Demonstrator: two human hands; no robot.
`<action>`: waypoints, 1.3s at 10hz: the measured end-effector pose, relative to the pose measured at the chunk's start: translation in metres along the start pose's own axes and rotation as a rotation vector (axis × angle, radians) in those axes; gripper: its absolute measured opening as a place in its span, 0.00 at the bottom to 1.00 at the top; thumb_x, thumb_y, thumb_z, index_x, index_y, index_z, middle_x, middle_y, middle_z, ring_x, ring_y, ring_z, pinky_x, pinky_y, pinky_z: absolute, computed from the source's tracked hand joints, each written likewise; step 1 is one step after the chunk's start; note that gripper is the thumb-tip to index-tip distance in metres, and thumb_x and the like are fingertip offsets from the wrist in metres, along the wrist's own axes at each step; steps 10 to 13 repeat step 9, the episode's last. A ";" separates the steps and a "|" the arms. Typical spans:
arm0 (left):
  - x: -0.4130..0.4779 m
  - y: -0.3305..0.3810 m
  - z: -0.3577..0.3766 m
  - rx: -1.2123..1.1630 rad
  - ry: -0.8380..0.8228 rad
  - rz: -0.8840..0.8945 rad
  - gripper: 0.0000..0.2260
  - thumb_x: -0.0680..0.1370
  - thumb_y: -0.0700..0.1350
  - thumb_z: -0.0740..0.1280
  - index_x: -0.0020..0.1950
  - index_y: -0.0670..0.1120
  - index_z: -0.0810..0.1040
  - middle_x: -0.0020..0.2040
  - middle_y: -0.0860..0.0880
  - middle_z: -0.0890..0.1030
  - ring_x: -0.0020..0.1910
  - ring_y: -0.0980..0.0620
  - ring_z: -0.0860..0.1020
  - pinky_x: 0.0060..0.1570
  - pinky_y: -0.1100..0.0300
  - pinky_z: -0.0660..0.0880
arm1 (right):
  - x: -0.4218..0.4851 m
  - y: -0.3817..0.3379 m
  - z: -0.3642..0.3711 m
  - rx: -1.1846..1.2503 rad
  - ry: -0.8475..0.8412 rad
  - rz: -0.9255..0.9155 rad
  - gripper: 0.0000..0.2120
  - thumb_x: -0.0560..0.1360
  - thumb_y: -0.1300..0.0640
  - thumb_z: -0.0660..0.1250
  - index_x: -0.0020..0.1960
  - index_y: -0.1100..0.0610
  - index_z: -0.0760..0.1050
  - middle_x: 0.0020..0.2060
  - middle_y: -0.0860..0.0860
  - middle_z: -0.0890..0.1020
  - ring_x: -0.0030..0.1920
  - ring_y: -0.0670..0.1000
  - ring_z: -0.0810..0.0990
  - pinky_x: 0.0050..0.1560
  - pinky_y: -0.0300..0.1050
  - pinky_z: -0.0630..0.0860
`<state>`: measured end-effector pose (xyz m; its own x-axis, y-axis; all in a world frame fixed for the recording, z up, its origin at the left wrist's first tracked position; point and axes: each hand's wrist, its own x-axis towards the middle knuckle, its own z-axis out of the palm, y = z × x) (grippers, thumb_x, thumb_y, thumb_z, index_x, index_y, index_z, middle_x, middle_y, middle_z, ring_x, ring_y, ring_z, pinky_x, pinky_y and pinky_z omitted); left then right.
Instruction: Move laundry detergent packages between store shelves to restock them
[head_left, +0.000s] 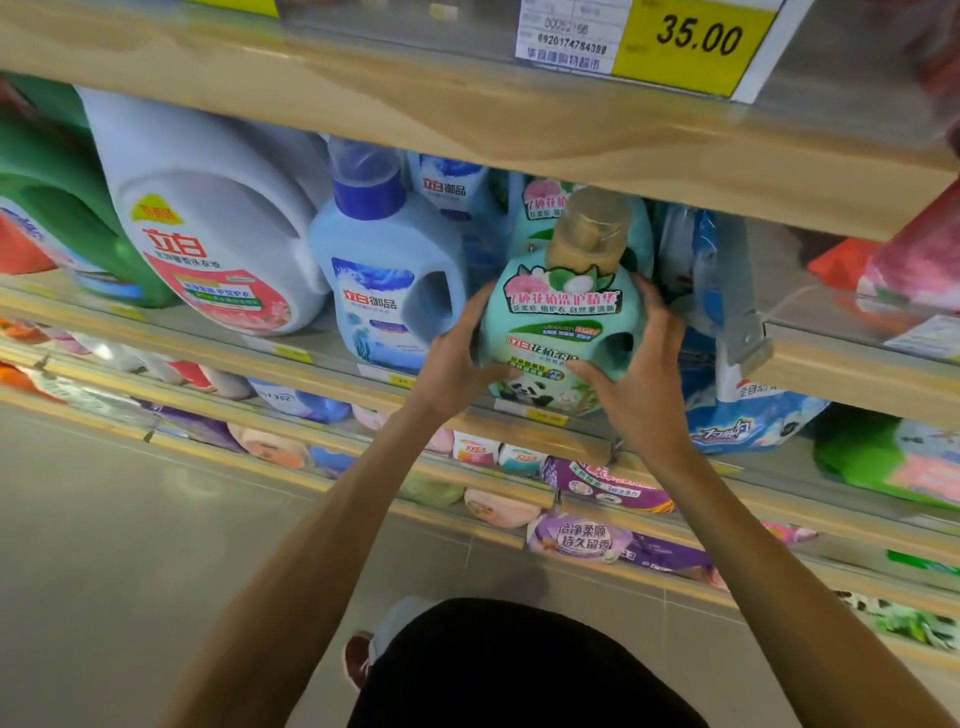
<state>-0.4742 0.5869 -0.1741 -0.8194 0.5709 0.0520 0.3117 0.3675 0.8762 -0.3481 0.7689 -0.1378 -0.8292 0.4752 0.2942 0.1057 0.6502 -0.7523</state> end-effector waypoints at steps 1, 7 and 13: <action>-0.002 -0.003 0.001 -0.022 0.007 -0.030 0.47 0.68 0.42 0.81 0.79 0.57 0.58 0.67 0.53 0.78 0.66 0.51 0.78 0.60 0.45 0.80 | -0.002 -0.002 0.000 -0.009 -0.011 0.019 0.48 0.68 0.56 0.79 0.79 0.49 0.53 0.71 0.55 0.61 0.72 0.51 0.65 0.69 0.43 0.66; -0.026 0.025 -0.032 0.283 -0.130 0.085 0.36 0.76 0.45 0.74 0.80 0.45 0.59 0.69 0.47 0.75 0.64 0.48 0.76 0.63 0.50 0.75 | -0.030 -0.021 -0.017 -0.346 -0.120 0.062 0.52 0.73 0.52 0.74 0.80 0.45 0.38 0.73 0.59 0.61 0.70 0.65 0.68 0.59 0.64 0.76; -0.050 0.045 -0.068 0.737 -0.311 0.042 0.27 0.80 0.52 0.67 0.78 0.49 0.65 0.71 0.42 0.72 0.71 0.41 0.71 0.65 0.47 0.70 | -0.057 -0.033 -0.030 -0.669 -0.358 0.182 0.39 0.76 0.45 0.69 0.79 0.51 0.52 0.65 0.61 0.68 0.66 0.65 0.71 0.59 0.63 0.76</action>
